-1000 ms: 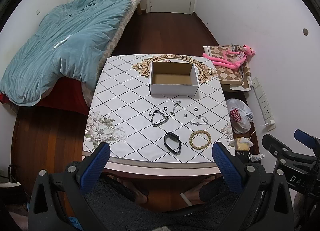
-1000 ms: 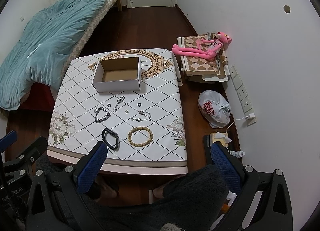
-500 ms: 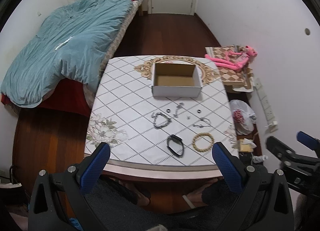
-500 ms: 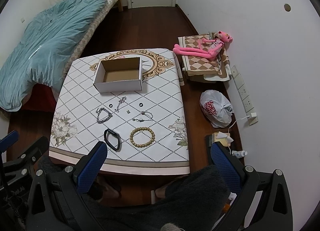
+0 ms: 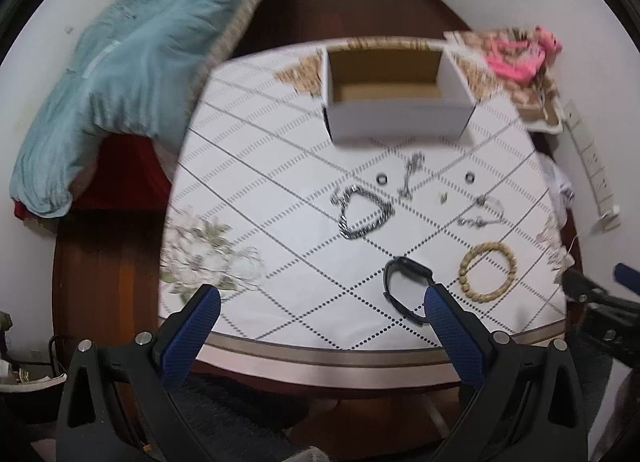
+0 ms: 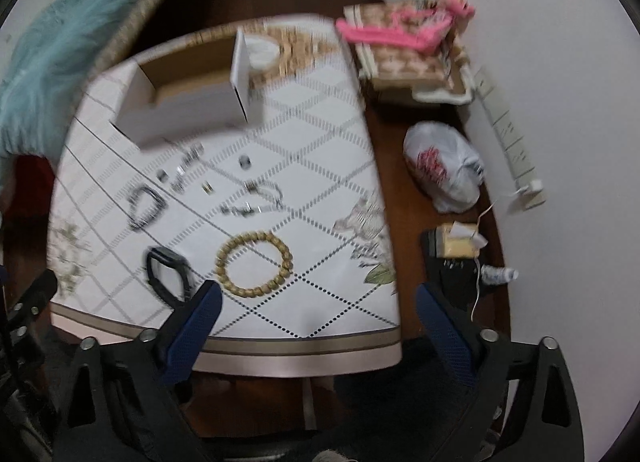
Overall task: Organize jewelry
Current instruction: 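Grasp the black watch band with the left tool while the right tool grasps the wooden bead bracelet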
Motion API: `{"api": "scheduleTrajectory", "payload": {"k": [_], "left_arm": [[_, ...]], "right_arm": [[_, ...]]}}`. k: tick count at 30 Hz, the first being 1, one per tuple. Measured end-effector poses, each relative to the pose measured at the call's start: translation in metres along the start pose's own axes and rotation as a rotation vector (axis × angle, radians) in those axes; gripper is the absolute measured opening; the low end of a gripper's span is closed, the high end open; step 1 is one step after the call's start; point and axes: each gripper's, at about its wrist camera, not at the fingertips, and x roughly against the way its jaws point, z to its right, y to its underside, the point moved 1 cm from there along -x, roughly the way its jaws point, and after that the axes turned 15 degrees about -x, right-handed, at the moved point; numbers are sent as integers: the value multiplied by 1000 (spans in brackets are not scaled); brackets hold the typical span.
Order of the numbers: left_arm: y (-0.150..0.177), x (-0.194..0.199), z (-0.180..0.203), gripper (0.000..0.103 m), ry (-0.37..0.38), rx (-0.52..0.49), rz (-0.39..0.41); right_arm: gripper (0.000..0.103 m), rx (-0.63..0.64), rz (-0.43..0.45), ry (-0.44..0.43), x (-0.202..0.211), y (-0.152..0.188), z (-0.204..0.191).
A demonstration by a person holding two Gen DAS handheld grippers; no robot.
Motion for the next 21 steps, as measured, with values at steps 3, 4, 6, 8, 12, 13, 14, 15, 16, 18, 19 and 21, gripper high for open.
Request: {"api": "scheduleTrajectory", "payload": {"k": [3, 4, 6, 8, 12, 13, 14, 15, 16, 18, 19, 21], "left_arm": [[-1, -26, 8, 103, 20, -8, -43], [-2, -32, 10, 103, 22, -10, -53], [-2, -49, 17, 103, 55, -13, -82], [-1, -60, 22, 99, 93, -14, -110], [4, -87, 35, 75, 203, 11, -177], [4, -91, 36, 70, 218, 21, -190], [5, -97, 38, 69, 242, 33, -199], [6, -101, 39, 69, 262, 45, -204], [6, -104, 40, 69, 272, 52, -208], [7, -111, 41, 61, 297, 67, -213], [8, -113, 42, 48, 304, 71, -218], [8, -115, 44, 34, 293, 62, -206]], "right_arm": [[88, -6, -63, 3, -43, 4, -2], [86, -7, -75, 7, -52, 6, -3], [82, -11, -102, 6, -71, 9, -5], [81, -19, -121, 2, -84, 11, -5], [80, -25, -139, -5, -96, 13, -3], [80, -27, -143, -5, -98, 13, -2], [80, -32, -146, -7, -100, 14, 0], [80, -36, -148, -9, -101, 13, 1], [80, -40, -151, -12, -103, 11, 2], [80, -48, -149, -13, -104, 9, 5], [80, -52, -149, -15, -106, 7, 7], [80, -63, -150, -24, -107, 5, 10]]}}
